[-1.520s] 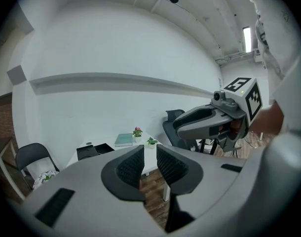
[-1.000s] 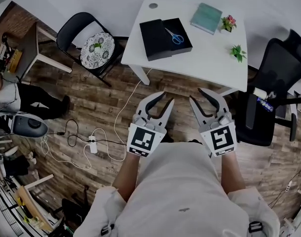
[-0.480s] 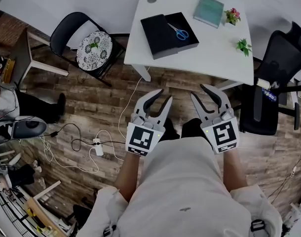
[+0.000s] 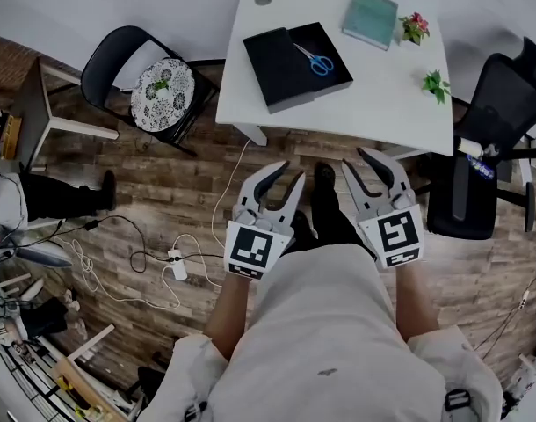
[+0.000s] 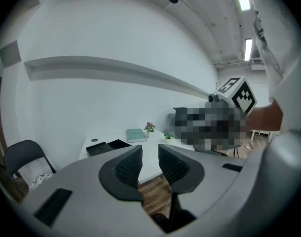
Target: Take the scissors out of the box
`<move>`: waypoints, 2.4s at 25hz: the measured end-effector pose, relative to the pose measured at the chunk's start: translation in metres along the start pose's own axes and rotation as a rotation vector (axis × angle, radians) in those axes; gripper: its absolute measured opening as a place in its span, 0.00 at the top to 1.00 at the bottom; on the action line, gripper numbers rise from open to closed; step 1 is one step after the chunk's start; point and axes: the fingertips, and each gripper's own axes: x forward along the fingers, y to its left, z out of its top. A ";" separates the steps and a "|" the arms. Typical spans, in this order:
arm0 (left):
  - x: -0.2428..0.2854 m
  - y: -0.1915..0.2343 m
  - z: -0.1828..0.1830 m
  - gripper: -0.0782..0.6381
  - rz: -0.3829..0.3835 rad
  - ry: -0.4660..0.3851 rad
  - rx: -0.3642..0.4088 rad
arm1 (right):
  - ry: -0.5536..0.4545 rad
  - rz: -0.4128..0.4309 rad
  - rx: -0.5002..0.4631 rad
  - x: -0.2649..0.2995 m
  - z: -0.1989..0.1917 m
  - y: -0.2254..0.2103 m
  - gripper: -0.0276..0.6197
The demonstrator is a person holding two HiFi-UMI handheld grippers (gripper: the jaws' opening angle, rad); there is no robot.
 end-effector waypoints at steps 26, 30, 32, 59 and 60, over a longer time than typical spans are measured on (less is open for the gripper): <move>0.118 0.078 0.055 0.76 0.173 0.030 0.016 | -0.016 0.146 -0.028 0.107 0.031 -0.125 0.77; 0.136 0.080 0.053 0.76 0.195 0.048 0.009 | -0.012 0.182 -0.027 0.121 0.028 -0.137 0.77; 0.142 0.078 0.051 0.76 0.204 0.050 -0.001 | -0.009 0.201 -0.026 0.126 0.024 -0.140 0.78; 0.200 0.144 0.023 0.78 0.040 0.136 0.001 | 0.209 0.148 0.091 0.211 -0.018 -0.150 0.78; 0.204 0.147 0.022 0.78 0.016 0.140 0.008 | 0.222 0.137 0.099 0.216 -0.019 -0.150 0.78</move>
